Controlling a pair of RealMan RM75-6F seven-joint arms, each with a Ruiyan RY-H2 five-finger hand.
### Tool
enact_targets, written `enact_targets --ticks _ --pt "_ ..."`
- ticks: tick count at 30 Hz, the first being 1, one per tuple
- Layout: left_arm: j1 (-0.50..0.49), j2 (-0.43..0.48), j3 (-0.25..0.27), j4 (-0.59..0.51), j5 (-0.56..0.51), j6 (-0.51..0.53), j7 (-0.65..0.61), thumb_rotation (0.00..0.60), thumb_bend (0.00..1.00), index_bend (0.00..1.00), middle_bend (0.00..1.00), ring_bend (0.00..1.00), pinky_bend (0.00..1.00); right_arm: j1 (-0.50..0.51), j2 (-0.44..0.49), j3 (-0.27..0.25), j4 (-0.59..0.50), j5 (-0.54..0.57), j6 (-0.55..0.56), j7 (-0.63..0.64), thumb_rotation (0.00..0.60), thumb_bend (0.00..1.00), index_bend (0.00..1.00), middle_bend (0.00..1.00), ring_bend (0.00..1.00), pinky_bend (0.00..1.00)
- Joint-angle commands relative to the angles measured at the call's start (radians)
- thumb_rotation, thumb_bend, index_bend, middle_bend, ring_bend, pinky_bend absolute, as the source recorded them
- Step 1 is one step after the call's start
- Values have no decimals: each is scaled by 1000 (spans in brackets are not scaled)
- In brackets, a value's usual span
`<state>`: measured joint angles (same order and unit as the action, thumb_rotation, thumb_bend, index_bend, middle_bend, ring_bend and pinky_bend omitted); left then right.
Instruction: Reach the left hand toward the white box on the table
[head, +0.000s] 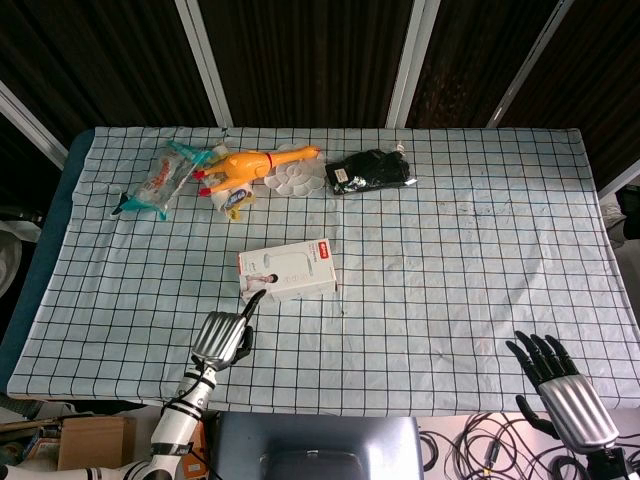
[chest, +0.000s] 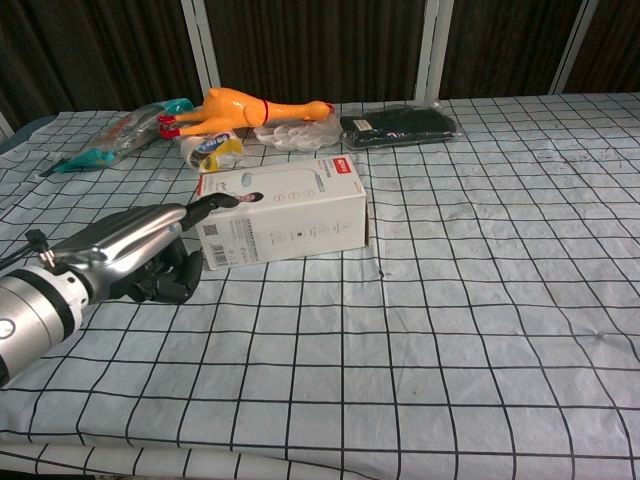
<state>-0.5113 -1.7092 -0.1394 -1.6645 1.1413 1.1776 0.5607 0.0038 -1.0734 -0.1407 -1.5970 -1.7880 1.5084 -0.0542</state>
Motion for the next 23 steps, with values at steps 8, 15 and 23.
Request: enact_targets --ticks 8,15,23 --pt "93 273 179 -105 292 113 -123 600 410 0 0 0 6 -4 0 -1 1 -2 5 -4 600 360 0 0 0 0" --pt "346 443 384 85 532 443 -365 600 402 0 0 0 0 -2 -30 11 -4 21 -22 -73 600 359 0 0 0 0" --pt "390 427 360 156 549 455 -376 600 402 0 0 0 0 8 -53 18 -17 46 -62 -131 600 359 0 0 0 0"
